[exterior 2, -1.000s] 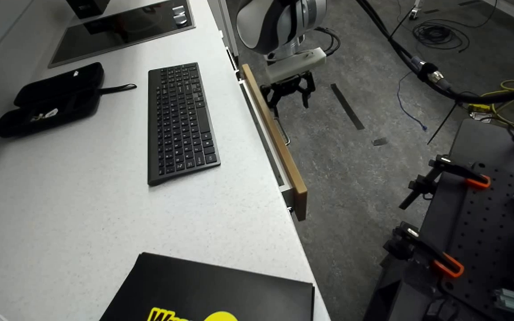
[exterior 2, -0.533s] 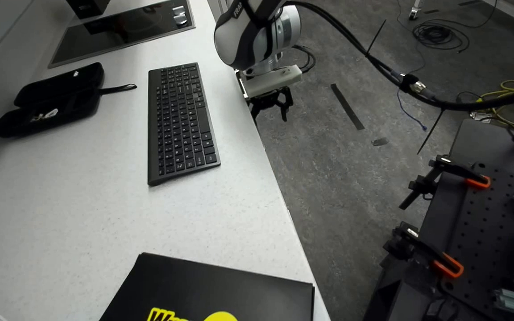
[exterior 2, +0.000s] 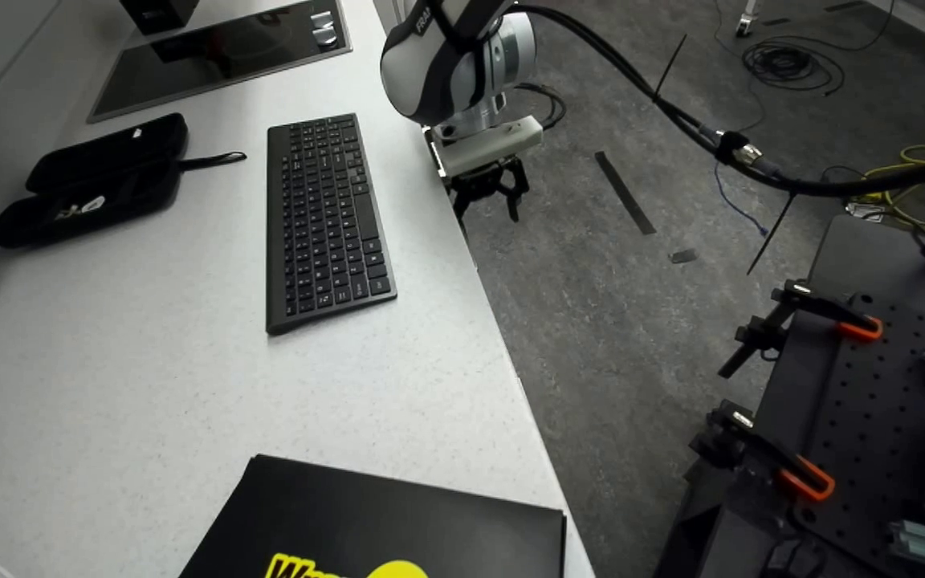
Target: Close the top drawer of the cabinet.
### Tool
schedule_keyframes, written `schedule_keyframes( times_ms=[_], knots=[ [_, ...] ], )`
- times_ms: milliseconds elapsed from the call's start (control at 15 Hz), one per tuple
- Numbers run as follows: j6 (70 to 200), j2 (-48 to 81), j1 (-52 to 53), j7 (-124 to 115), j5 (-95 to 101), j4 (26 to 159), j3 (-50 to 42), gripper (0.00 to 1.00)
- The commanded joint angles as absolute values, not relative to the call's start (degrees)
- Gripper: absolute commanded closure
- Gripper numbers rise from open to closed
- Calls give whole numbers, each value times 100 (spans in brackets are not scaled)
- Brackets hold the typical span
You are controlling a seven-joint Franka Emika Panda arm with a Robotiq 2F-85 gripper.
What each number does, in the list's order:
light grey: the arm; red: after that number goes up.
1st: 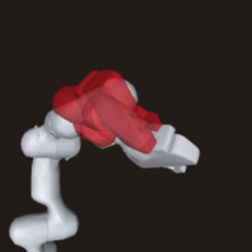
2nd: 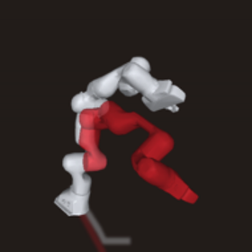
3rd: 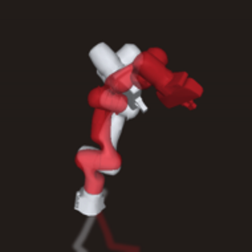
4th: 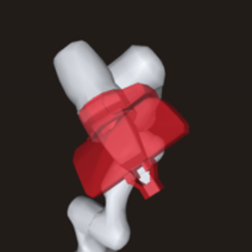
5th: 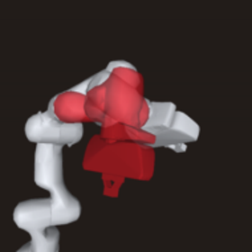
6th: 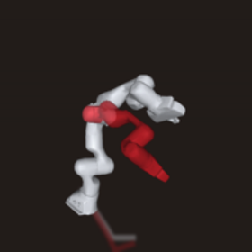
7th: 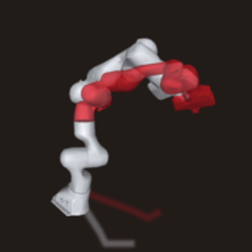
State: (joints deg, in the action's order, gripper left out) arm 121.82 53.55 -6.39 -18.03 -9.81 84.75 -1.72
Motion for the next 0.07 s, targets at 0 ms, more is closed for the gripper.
schedule_keyframes(
  times_ms=[0],
  knots=[
    [12156,5375,-572,-1758,-1061,8444,-257,0]
  ],
)
